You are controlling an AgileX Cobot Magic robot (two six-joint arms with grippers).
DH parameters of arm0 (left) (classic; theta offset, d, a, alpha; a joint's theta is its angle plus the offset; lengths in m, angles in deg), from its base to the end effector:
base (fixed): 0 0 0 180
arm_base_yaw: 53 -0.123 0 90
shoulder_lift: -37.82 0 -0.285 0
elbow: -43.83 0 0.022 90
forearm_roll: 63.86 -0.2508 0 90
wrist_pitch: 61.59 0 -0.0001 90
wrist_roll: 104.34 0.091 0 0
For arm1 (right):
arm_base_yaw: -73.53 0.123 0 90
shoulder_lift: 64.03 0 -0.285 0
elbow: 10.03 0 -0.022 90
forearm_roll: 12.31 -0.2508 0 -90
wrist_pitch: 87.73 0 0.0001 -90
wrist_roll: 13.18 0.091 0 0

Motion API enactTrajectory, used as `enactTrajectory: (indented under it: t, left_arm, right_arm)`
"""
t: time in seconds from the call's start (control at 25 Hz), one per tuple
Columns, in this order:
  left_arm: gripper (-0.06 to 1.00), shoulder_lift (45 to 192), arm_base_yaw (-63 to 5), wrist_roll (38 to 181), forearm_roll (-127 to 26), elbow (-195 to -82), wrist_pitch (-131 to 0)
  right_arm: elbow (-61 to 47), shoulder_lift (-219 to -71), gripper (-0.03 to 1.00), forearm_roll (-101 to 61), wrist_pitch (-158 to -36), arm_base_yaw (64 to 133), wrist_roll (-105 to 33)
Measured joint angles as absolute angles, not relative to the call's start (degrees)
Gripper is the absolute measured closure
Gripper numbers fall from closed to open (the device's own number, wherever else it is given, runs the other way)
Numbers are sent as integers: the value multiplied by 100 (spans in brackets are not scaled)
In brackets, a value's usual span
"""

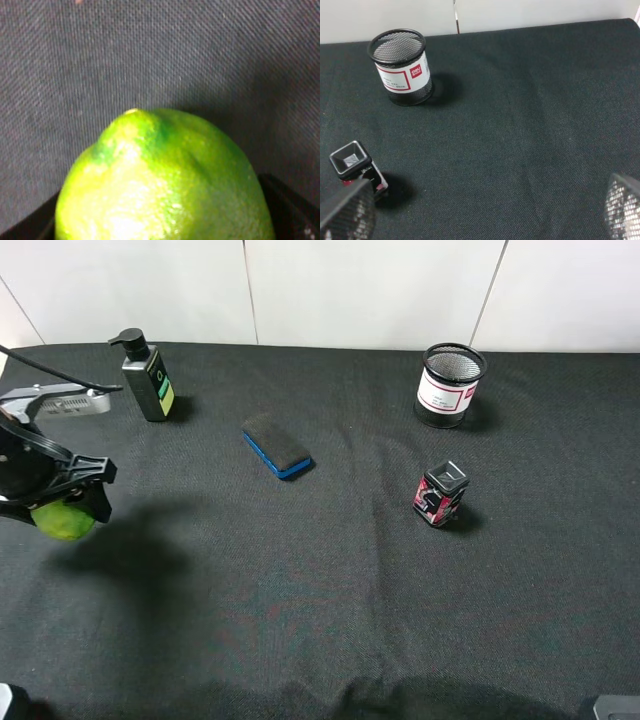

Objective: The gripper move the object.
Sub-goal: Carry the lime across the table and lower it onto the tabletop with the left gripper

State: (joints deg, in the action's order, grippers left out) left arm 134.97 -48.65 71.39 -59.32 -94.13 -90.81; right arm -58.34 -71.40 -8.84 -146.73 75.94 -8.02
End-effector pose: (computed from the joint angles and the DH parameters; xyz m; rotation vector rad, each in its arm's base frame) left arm 0.2334 -0.0213 0.1413 -0.0939 2.9406 -0.0895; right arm -0.0051 -0.0049 0.2812 0.0501 1.9995 0.0129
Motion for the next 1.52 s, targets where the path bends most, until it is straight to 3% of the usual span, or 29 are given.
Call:
enactTrajectory:
  t: [0.36, 1.0, 1.52]
  left_arm:
    - [30, 13064, -4865, 7139, -5932, -10041, -10236]
    - [30, 13042, -3969, 6901, -5933, -12109, -11253]
    - [30, 14497, -3391, 6816, -5937, -14137, -11440]
  right_arm:
    - [-5834, -7140, 27, -884, -14673, 7594, -802]
    - [-5834, -7140, 27, -884, -14673, 7594, -802]
    - [-5834, -7140, 27, -884, -14673, 7594, -802]
